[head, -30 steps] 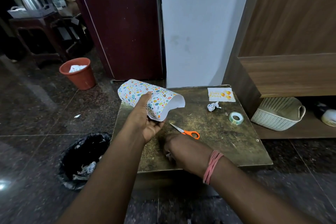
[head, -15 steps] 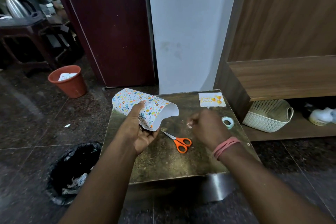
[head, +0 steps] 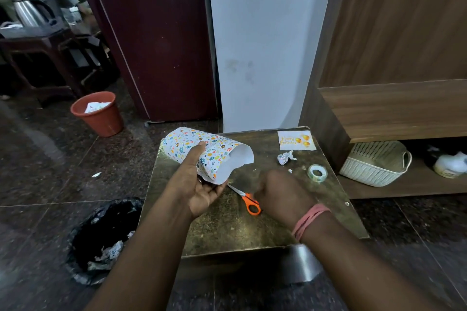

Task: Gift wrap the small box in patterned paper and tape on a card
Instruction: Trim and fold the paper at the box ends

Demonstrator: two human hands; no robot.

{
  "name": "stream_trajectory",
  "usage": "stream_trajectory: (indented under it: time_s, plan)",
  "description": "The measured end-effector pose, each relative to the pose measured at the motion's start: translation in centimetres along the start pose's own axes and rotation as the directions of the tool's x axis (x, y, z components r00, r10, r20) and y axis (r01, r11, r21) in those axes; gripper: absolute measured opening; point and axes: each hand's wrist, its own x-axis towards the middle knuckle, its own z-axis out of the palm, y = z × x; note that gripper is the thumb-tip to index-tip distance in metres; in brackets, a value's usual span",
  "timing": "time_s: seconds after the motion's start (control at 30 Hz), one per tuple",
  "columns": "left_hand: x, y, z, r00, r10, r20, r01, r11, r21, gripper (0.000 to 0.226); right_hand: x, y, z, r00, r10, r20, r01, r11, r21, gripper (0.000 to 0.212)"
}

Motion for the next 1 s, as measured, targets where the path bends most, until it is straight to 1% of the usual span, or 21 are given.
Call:
stream_trajectory:
  time_s: [0.03, 0.07, 0.1, 0.17, 0.23, 0.33, 0.5, 0.57, 0.6, 0.63, 0.67, 0.7, 0.73, 0.77, 0.8, 0.83, 0.87, 0.93, 1.0]
  plan:
    - [-0.1, 0.0, 0.1, 1.000, 0.001, -0.006, -0.001, 1.000, 0.003, 0.047, -0.5, -0.6, 0.4, 0.999, 0.004, 0.052, -0.005, 1.000, 0.004, 0.017]
    - [-0.2, -0.1, 0.3, 1.000, 0.003, -0.012, -0.003, 1.000, 0.008, 0.047, -0.6, -0.9, 1.0, 0.998, 0.006, 0.068, -0.005, 1.000, -0.014, 0.015]
    - [-0.2, -0.1, 0.4, 1.000, 0.007, -0.017, -0.007, 1.000, 0.010, 0.046, -0.9, -1.2, 1.3, 0.998, 0.009, 0.067, -0.008, 1.000, -0.025, 0.013]
    - [-0.4, -0.3, 0.7, 1.000, 0.013, -0.018, -0.013, 1.000, -0.006, 0.043, -1.0, -1.2, 1.8, 0.999, 0.018, 0.034, -0.017, 1.000, -0.024, 0.022]
    - [-0.5, -0.3, 0.8, 1.000, 0.019, -0.010, -0.020, 0.999, -0.032, 0.040, -0.9, -1.2, 2.0, 1.000, 0.020, 0.016, -0.020, 1.000, -0.021, 0.024]
    - [-0.6, -0.2, 0.7, 0.999, 0.035, 0.017, -0.033, 0.996, -0.083, 0.037, -0.7, -1.3, 1.9, 0.998, 0.048, 0.028, -0.048, 0.999, 0.011, 0.024]
    - [-0.7, 0.1, 1.0, 0.999, 0.051, 0.014, -0.048, 0.988, -0.149, 0.040, -0.5, -0.6, 0.2, 0.989, 0.118, 0.089, -0.130, 0.982, 0.139, 0.026]
    - [-0.7, 0.4, 0.9, 0.998, 0.063, -0.014, -0.065, 0.980, -0.186, 0.042, 0.2, 0.5, 0.2, 0.970, 0.196, 0.147, -0.231, 0.931, 0.283, 0.037]
    - [-0.6, 0.5, 0.7, 0.997, 0.069, -0.033, -0.074, 0.976, -0.205, 0.044, 0.5, 1.0, 0.3, 0.955, 0.214, 0.205, -0.283, 0.864, 0.417, 0.032]
    - [-0.5, 0.7, 0.6, 0.996, 0.073, -0.049, -0.082, 0.972, -0.222, 0.047, 0.7, 1.2, 0.5, 0.942, 0.207, 0.266, -0.327, 0.752, 0.573, 0.022]
    - [-0.5, 0.8, 0.5, 0.995, 0.076, -0.060, -0.088, 0.967, -0.238, 0.050, 0.9, 1.3, 0.6, 0.928, 0.184, 0.324, -0.368, 0.594, 0.716, 0.015]
    - [-0.4, 0.9, 0.4, 0.995, 0.076, -0.068, -0.091, 0.964, -0.252, 0.053, 0.9, 1.2, 0.6, 0.916, 0.159, 0.369, -0.402, 0.404, 0.822, 0.017]
    - [-0.4, 0.9, 0.4, 0.994, 0.076, -0.074, -0.093, 0.960, -0.263, 0.055, 1.0, 1.1, 0.6, 0.908, 0.134, 0.398, -0.419, 0.236, 0.877, 0.020]
    - [-0.4, 0.9, 0.5, 0.994, 0.077, -0.077, -0.095, 0.958, -0.270, 0.055, 1.0, 0.8, 0.6, 0.908, 0.105, 0.405, -0.415, 0.116, 0.902, 0.016]
    - [-0.5, 0.9, 0.6, 0.994, 0.080, -0.076, -0.098, 0.957, -0.274, 0.056, 1.0, 0.6, 0.7, 0.911, 0.083, 0.403, -0.409, 0.060, 0.911, 0.010]
    - [-0.5, 0.9, 0.7, 0.994, 0.083, -0.073, -0.100, 0.956, -0.275, 0.056, 1.0, 0.3, 0.6, 0.913, 0.060, 0.404, -0.406, 0.043, 0.913, 0.007]
    - [-0.6, 0.9, 0.7, 0.994, 0.085, -0.070, -0.101, 0.956, -0.276, 0.056, 1.0, 0.1, 0.7, 0.914, 0.043, 0.403, -0.405, 0.044, 0.913, 0.009]
    - [-0.6, 1.0, 0.8, 0.994, 0.087, -0.067, -0.102, 0.956, -0.275, 0.056, 1.0, 0.0, 1.1, 0.911, 0.039, 0.410, -0.411, 0.032, 0.911, 0.018]
    - [-0.6, 0.9, 0.9, 0.994, 0.085, -0.064, -0.099, 0.957, -0.271, 0.055, 1.0, -0.1, 1.5, 0.906, 0.049, 0.420, -0.420, -0.022, 0.907, 0.022]
